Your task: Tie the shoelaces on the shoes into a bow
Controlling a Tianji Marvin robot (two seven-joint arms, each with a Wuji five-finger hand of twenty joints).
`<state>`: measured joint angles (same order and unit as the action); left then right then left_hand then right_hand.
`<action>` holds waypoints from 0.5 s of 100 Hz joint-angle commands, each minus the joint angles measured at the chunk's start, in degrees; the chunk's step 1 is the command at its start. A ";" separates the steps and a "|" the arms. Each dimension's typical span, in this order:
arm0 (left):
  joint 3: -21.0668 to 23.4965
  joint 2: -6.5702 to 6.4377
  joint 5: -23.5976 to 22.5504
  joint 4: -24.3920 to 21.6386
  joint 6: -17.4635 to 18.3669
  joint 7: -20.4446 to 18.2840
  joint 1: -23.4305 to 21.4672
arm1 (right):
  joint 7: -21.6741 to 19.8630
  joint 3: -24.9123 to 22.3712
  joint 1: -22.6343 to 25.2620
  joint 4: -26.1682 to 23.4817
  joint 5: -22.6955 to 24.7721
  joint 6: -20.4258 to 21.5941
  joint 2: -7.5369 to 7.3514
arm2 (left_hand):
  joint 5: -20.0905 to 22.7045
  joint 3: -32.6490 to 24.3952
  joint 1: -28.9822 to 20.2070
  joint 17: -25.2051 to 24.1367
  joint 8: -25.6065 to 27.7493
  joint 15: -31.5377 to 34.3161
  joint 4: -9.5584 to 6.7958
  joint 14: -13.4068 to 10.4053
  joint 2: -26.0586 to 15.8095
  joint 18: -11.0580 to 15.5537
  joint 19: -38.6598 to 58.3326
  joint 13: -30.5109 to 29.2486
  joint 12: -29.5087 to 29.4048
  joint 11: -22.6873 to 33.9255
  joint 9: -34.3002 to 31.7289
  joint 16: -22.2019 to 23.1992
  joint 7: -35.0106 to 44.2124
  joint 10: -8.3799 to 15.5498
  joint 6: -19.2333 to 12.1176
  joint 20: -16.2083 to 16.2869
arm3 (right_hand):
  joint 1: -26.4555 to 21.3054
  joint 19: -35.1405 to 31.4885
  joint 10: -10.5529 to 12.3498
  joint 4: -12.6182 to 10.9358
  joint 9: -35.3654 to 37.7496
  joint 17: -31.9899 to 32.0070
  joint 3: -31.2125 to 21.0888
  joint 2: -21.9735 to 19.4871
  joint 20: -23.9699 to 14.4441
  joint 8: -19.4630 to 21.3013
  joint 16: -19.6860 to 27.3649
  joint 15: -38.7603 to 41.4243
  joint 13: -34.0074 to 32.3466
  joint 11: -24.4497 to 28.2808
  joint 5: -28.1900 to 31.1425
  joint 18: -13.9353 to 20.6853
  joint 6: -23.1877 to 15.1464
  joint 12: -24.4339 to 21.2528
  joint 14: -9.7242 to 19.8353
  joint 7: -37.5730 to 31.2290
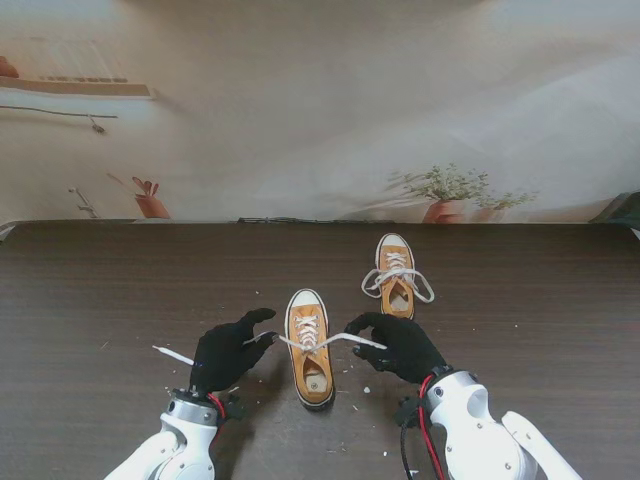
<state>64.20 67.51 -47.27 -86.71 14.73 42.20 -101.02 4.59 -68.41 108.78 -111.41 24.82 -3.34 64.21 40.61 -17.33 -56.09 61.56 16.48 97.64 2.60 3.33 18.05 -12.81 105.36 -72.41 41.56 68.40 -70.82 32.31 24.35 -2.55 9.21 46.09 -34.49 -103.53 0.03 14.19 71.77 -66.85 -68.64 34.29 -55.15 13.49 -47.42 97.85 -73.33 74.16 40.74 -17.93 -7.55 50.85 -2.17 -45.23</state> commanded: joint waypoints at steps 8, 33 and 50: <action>0.38 0.01 0.03 -0.89 0.62 -1.21 -0.70 | -1.45 0.02 -0.53 0.29 0.06 1.15 0.28 | 1.47 -2.10 0.57 1.91 -1.45 3.47 0.90 -2.66 1.95 7.56 14.61 -0.45 0.80 3.06 -5.90 0.21 -0.66 -3.78 -3.56 0.04 | -2.50 -16.44 -2.82 -7.25 -0.17 -1.89 -0.76 -2.61 0.52 0.02 0.26 3.84 -1.85 1.88 -1.63 2.20 -10.56 2.16 2.77 1.96; 0.51 0.00 0.28 -0.99 1.59 -1.56 -0.92 | -2.37 0.18 -0.91 0.25 -0.13 3.82 -0.01 | 1.85 -2.16 0.37 1.91 -1.32 3.53 1.03 -2.86 2.04 7.53 14.61 -0.45 0.81 3.01 -6.00 0.28 -0.65 -3.61 -3.62 0.19 | -5.22 -16.44 -5.08 -7.55 1.16 -1.83 -2.32 -1.26 -0.68 3.07 -0.23 4.26 -1.76 1.25 -11.63 0.84 -14.79 2.87 1.28 2.42; 0.64 0.10 0.61 -1.15 2.44 -1.47 -1.02 | 0.70 0.89 -1.28 1.26 -0.85 5.45 0.69 | 2.29 -2.02 0.16 1.91 -1.17 3.57 1.13 -2.77 2.20 7.48 14.61 -0.45 0.82 2.98 -6.08 0.32 -0.42 -3.69 -4.00 0.26 | -4.89 -16.44 -5.28 -7.47 2.25 -1.90 -3.61 -0.35 -1.74 4.19 -0.97 4.51 -1.74 1.01 -8.71 0.66 -16.72 2.75 1.00 0.11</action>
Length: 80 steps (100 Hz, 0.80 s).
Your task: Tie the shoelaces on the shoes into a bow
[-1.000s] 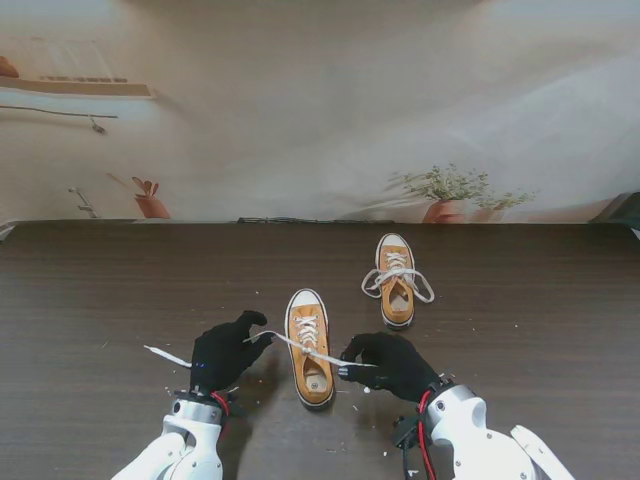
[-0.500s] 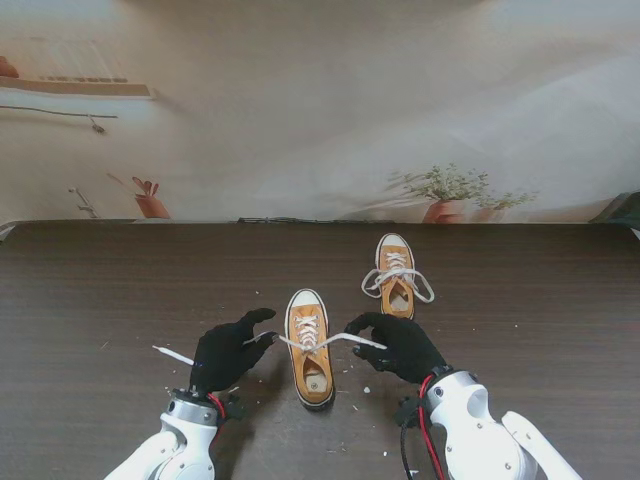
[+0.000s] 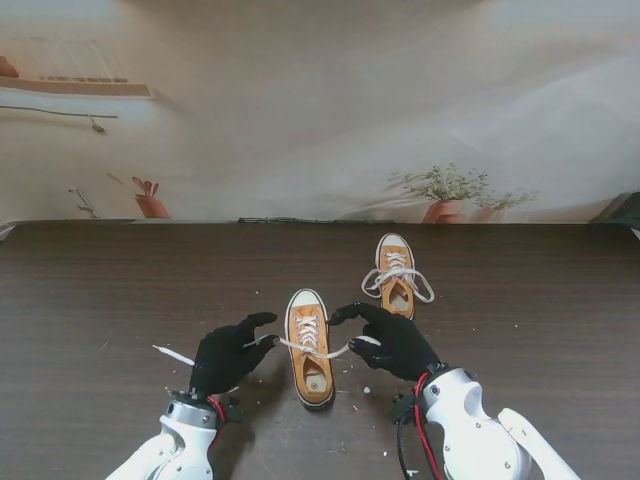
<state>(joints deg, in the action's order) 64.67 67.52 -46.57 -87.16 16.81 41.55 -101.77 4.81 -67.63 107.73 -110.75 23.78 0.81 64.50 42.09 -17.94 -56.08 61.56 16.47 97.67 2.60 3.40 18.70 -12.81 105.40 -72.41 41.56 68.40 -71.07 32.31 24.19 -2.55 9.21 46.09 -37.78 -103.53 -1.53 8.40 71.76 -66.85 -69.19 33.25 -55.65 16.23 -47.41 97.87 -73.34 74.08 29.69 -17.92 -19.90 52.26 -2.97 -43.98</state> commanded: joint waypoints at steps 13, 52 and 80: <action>0.47 -0.04 -0.04 -0.85 1.47 -1.64 -0.33 | -1.75 -0.88 0.11 -0.24 1.56 2.45 -0.27 | 1.32 -1.06 -0.12 1.91 -0.92 3.58 1.23 -2.90 1.65 7.48 14.58 -0.45 0.84 2.98 -5.90 0.37 0.18 -3.65 -4.20 0.31 | -2.07 -16.44 -2.99 -0.06 2.09 -1.86 -3.21 0.17 -1.32 -0.16 -1.18 4.22 -1.79 1.63 26.97 0.38 -3.55 1.34 2.39 -3.99; 0.41 -0.19 -0.43 -0.99 2.31 -1.81 -0.54 | -1.85 -1.75 -2.81 2.41 35.13 11.40 -3.85 | 1.67 0.29 -0.73 1.93 -0.88 3.61 1.17 -3.22 1.12 7.61 14.58 -0.45 0.94 3.06 -5.88 0.43 0.70 -3.26 -4.08 0.41 | 4.64 -16.44 3.64 8.24 4.13 -2.16 -5.13 7.81 0.57 -10.22 -1.03 3.72 -2.01 1.83 23.36 4.25 14.17 0.83 6.82 -12.38; 0.56 -0.18 -0.54 -1.23 2.74 -1.61 -0.81 | -1.06 2.04 -7.53 3.66 59.26 11.55 -6.93 | 1.95 1.02 -1.19 1.92 -1.06 3.63 0.95 -3.09 1.01 7.62 14.58 -0.45 0.96 3.06 -5.89 0.46 0.83 -3.26 -3.82 0.43 | 10.12 -16.44 6.17 6.93 1.75 -1.84 -4.48 6.57 5.04 -15.53 0.78 2.82 -2.12 2.45 21.49 6.57 14.14 2.44 8.83 -8.62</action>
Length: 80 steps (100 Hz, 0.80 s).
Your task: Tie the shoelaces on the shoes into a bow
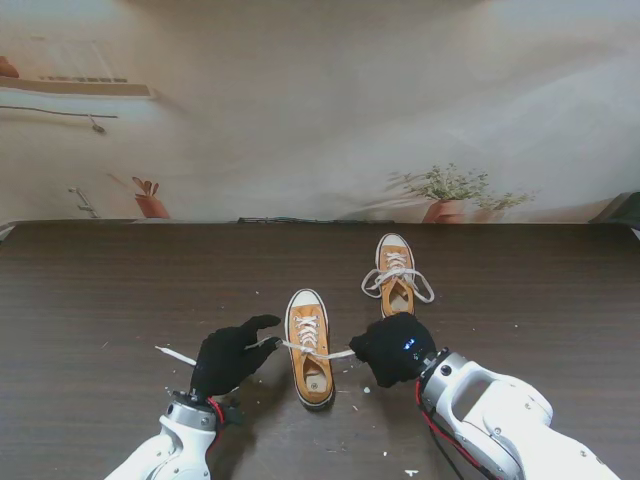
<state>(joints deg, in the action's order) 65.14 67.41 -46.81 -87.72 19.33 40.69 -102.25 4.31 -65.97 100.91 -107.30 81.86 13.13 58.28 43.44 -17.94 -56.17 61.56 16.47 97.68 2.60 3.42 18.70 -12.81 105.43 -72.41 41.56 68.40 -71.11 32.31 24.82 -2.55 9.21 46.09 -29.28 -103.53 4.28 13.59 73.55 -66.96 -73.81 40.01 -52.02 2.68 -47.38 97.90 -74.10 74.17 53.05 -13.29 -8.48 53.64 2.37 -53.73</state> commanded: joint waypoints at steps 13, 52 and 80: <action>0.39 -0.08 -0.38 -0.87 0.33 -0.65 -0.76 | -6.88 2.23 -0.93 -1.57 6.84 -6.19 -1.00 | 0.81 1.28 -1.29 1.92 -1.17 3.62 0.88 -3.12 0.97 7.56 14.54 -0.45 0.97 3.06 -5.86 0.47 0.21 -3.28 -3.62 0.44 | 2.34 -15.01 0.46 -0.42 -2.76 -1.32 3.62 -6.37 4.61 -3.14 2.68 1.20 -1.35 2.12 -5.92 1.72 2.44 1.93 3.32 9.85; 1.26 -0.28 -0.82 -1.86 0.30 -1.01 -2.03 | -12.67 7.38 -3.27 1.36 3.16 -19.88 0.12 | 1.13 1.87 -1.50 1.91 -1.81 3.65 0.70 -3.08 0.71 7.46 14.54 -0.45 1.00 3.07 -5.87 0.50 -0.33 -3.30 -3.27 0.50 | -0.02 -9.89 -1.52 -7.73 -8.94 -0.55 9.31 -16.60 6.91 8.56 6.74 -2.53 -1.27 1.75 -34.23 -1.66 6.22 1.26 0.56 21.03; 1.09 -0.28 1.68 -2.39 0.06 -4.73 -1.95 | -2.60 8.63 -2.58 4.37 -6.92 -21.63 1.01 | -0.54 -1.15 0.98 1.82 -2.96 3.29 0.65 -2.61 0.11 6.87 14.54 -0.43 1.10 2.62 -5.17 0.45 -5.19 -3.31 -2.63 -0.44 | 1.69 -4.45 -1.57 -7.53 -13.98 0.30 9.06 -16.11 8.47 7.13 10.27 -6.54 -1.19 2.36 -48.12 -5.70 4.52 -0.69 -2.09 16.49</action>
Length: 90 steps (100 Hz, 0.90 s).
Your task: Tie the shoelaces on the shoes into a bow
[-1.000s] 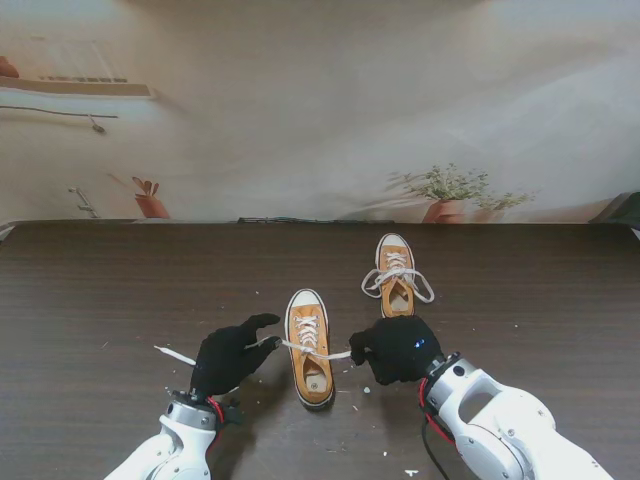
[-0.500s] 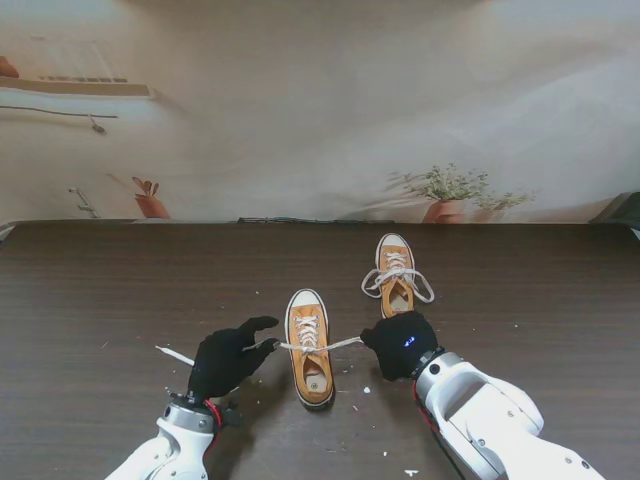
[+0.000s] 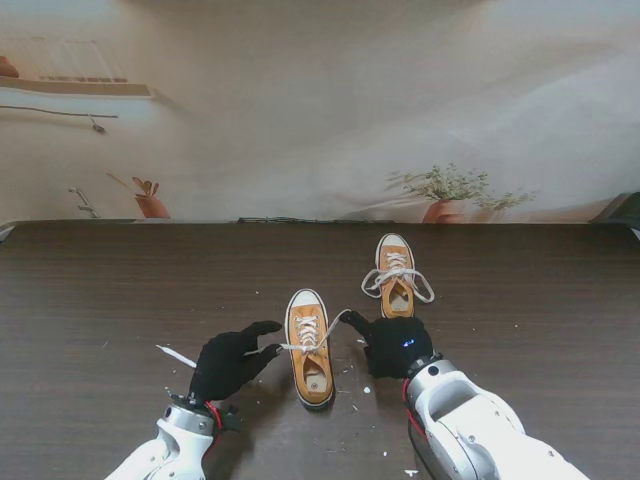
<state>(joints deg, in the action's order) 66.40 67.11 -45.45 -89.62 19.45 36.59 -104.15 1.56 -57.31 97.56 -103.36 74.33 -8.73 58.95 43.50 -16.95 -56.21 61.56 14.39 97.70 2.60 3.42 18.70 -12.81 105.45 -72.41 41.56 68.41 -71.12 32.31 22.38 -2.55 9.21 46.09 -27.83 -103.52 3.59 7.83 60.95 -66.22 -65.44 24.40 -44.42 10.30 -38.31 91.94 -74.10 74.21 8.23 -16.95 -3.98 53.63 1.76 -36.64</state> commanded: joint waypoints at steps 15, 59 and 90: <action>-1.26 0.74 3.52 0.89 2.30 -1.11 1.27 | 8.49 -0.27 1.63 2.21 -3.60 2.83 1.11 | -0.62 -9.57 6.10 1.69 -5.38 2.50 0.43 -0.97 1.74 6.05 14.52 -0.44 0.87 1.74 -4.34 0.37 -11.40 -3.97 -2.09 -1.17 | 2.58 -1.71 -2.14 -1.74 -2.78 1.63 0.35 0.24 0.91 -0.76 3.35 -3.36 -1.08 1.52 -1.66 -4.75 -4.41 -2.00 -4.13 -2.34; -7.56 2.28 13.28 6.42 4.95 -6.10 6.79 | 14.82 -1.59 3.66 2.51 -3.47 7.31 1.23 | -3.06 -16.95 10.99 1.48 -9.70 0.89 1.13 1.29 7.41 5.26 14.52 -0.42 0.12 0.43 -2.44 0.22 -19.43 -5.27 -1.09 -3.70 | 3.38 -0.47 -2.23 -1.73 -2.76 2.69 -0.50 1.10 0.54 -0.49 4.01 -4.41 -1.03 0.98 1.08 -5.34 -7.38 -2.63 -4.75 -1.97; -9.38 2.47 16.29 7.74 7.64 -8.99 8.55 | 17.74 -2.31 3.80 2.19 -3.11 8.10 1.43 | -1.74 -17.78 10.93 1.52 -9.55 0.91 1.25 1.17 7.44 5.62 14.52 -0.43 0.10 0.45 -2.44 0.30 -18.94 -5.27 -1.38 -3.68 | 2.62 -0.19 -2.27 -1.64 -2.86 2.89 -1.05 1.37 0.33 -0.06 4.19 -4.76 -1.05 0.98 1.56 -5.39 -9.11 -2.71 -4.88 -2.35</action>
<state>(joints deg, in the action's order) 57.19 69.18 -28.62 -81.73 27.36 27.85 -95.79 19.62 -59.57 101.24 -100.79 70.97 -0.92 60.46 41.86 -32.40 -47.56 61.56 6.10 97.45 2.61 4.65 24.34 -12.86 105.55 -72.32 41.56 67.78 -71.13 32.31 3.65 -3.10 9.32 42.65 -25.89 -101.99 2.23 7.83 58.60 -63.14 -65.50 25.35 -43.74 10.16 -34.79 87.25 -74.10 74.21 10.02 -20.64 -11.46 51.51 -2.09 -38.78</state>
